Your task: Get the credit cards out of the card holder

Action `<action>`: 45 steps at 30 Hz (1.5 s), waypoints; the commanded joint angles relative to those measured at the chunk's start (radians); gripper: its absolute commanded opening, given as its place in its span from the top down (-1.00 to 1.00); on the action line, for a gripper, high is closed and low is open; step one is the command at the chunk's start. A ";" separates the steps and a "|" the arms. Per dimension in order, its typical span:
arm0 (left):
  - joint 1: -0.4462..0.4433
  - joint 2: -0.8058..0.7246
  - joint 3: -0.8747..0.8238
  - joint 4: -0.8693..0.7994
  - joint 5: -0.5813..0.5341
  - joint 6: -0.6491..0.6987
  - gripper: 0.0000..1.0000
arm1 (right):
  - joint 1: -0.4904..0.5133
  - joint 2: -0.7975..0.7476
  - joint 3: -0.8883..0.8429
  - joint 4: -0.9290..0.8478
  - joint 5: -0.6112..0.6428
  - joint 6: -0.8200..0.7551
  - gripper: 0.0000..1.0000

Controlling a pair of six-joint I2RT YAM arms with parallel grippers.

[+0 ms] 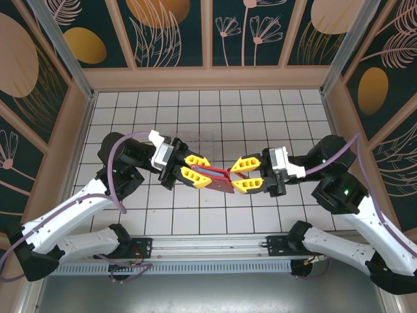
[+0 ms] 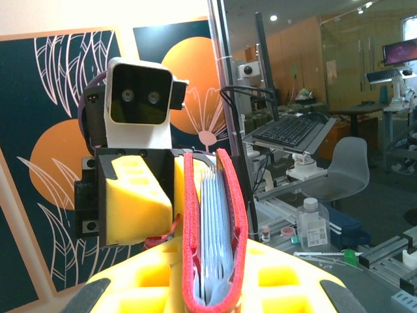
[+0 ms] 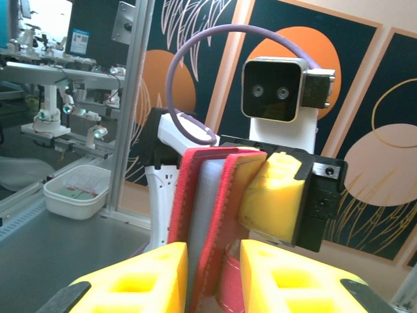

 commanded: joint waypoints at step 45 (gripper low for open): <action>-0.008 -0.244 -0.247 -0.258 -0.969 0.175 -0.64 | -0.025 0.119 -0.122 -0.201 0.530 0.121 1.00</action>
